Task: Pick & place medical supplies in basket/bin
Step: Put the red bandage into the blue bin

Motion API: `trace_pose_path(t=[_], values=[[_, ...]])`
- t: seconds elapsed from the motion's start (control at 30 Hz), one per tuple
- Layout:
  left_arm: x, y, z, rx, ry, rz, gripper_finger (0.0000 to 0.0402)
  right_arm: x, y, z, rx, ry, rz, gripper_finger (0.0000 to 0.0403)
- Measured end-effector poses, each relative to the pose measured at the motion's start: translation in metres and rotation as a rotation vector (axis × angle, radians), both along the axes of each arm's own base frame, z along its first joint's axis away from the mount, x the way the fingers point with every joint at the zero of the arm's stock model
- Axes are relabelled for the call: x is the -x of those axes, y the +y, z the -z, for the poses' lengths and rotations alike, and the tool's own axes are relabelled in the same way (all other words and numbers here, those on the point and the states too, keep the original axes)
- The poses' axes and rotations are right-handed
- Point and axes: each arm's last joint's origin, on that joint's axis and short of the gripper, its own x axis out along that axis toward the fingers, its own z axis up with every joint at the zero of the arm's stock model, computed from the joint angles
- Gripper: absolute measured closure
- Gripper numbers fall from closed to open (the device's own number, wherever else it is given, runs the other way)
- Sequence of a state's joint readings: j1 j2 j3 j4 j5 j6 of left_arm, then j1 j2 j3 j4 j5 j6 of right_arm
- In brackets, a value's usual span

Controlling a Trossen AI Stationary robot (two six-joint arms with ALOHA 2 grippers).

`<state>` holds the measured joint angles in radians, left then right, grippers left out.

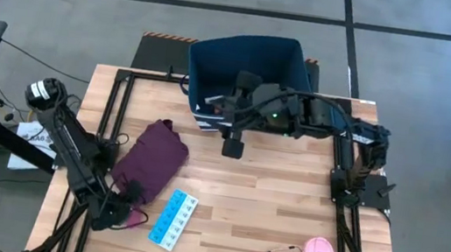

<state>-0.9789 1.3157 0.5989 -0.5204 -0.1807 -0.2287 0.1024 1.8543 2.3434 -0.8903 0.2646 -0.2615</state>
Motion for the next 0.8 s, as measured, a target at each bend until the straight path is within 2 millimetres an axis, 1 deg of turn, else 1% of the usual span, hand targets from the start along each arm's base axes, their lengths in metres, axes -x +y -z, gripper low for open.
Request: trace_pose_path(t=[0.1,0.2,0.23,0.27,0.37,0.4,0.5,0.6,0.7,0.8], values=[[0.0,-0.001,0.007,-0.03,0.013,0.008,0.0301,0.0,-0.002,-0.001,-0.001,-0.004,0.006,0.0188],[-0.001,-0.002,0.007,-0.031,0.024,0.051,0.035,0.0,-0.002,-0.001,-0.001,-0.003,0.006,0.0188],[-0.001,-0.003,0.005,-0.032,0.022,0.057,0.0371,0.0,-0.002,-0.001,0.0,-0.003,0.006,0.0188],[-0.002,-0.004,0.002,-0.026,0.012,0.057,0.0383,0.0,-0.002,-0.001,0.0,-0.003,0.005,0.0188],[-0.008,-0.008,-0.018,-0.022,-0.077,0.025,0.0392,0.0,-0.002,-0.001,-0.001,-0.003,0.005,0.019],[-0.011,-0.01,-0.03,-0.011,-0.126,0.01,0.0395,0.0,-0.002,-0.001,-0.001,-0.003,0.005,0.019],[-0.017,-0.015,-0.075,0.06,-0.262,-0.014,0.0401,0.001,-0.002,0.0,0.0,0.006,0.005,0.0191],[-0.018,-0.01,-0.123,0.037,-0.415,-0.028,0.04,0.001,-0.002,0.0,-0.002,0.008,0.004,0.0191],[-0.02,0.006,-0.17,-0.086,-0.617,-0.075,0.04,0.001,0.003,0.001,-0.026,0.011,0.0,0.0193],[-0.027,0.027,-0.208,-0.18,-0.744,-0.105,0.04,0.003,0.011,0.002,-0.028,0.024,-0.021,0.0195]])
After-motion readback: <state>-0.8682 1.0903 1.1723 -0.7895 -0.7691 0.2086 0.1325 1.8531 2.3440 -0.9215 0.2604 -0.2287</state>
